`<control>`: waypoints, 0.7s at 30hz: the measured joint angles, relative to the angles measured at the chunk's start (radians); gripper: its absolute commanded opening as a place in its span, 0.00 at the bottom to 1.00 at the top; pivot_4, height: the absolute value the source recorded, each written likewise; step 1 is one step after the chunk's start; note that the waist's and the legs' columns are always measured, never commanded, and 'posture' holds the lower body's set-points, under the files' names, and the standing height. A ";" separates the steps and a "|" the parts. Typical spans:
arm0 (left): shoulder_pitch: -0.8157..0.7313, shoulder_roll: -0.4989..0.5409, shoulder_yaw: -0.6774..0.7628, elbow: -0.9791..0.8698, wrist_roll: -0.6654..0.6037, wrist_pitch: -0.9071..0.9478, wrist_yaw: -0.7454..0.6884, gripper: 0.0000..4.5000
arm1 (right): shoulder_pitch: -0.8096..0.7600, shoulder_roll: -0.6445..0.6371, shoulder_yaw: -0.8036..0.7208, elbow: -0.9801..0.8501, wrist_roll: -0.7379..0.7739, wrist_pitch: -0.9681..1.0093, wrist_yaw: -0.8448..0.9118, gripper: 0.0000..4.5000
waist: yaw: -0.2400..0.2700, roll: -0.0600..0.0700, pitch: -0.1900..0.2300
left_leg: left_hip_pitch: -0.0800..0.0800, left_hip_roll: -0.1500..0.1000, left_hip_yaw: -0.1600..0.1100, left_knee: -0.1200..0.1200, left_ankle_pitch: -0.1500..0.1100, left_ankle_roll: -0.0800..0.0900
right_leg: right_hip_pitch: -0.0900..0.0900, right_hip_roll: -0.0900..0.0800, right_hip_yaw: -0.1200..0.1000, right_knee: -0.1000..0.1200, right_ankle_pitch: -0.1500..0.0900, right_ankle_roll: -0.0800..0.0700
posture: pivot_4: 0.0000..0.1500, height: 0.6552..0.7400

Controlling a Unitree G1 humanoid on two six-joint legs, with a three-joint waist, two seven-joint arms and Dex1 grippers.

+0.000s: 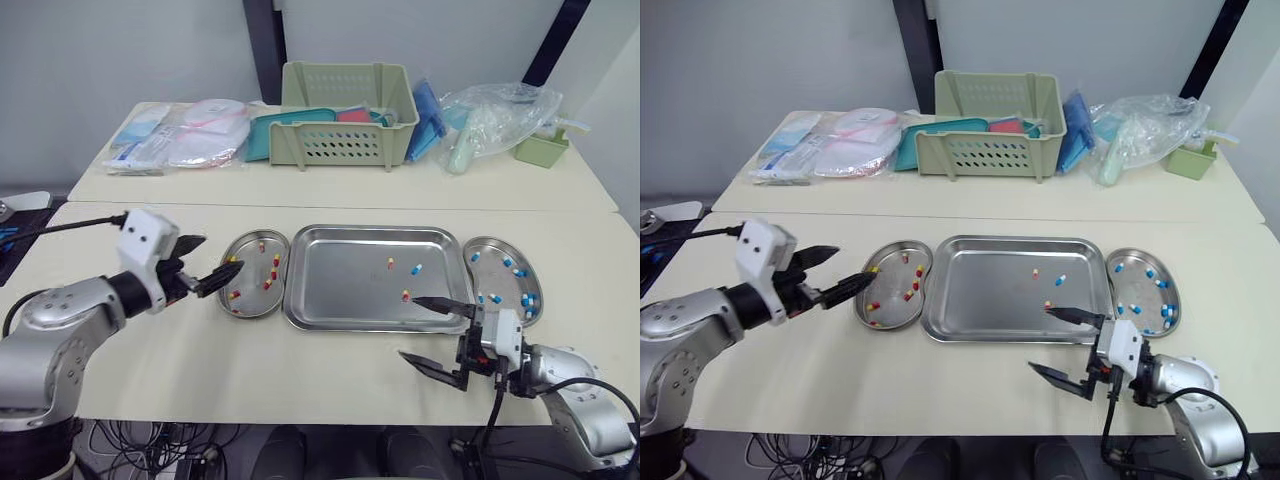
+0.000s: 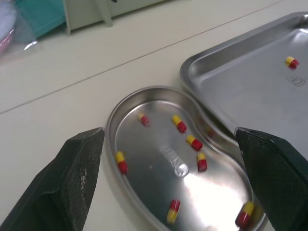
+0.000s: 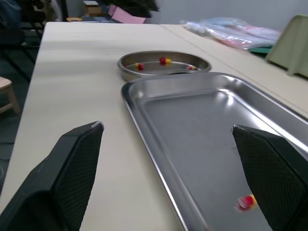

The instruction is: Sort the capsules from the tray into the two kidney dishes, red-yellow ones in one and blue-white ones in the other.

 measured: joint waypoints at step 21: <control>0.362 -0.014 0.201 0.562 0.131 -0.544 -0.162 0.99 | 0.305 -0.262 -0.628 0.298 0.024 0.197 0.058 1.00 | -0.001 -0.001 -0.001 | 0.001 0.000 0.002 -0.002 0.000 0.000 | 0.001 0.000 0.001 -0.001 0.000 0.000 | 1.00 1.00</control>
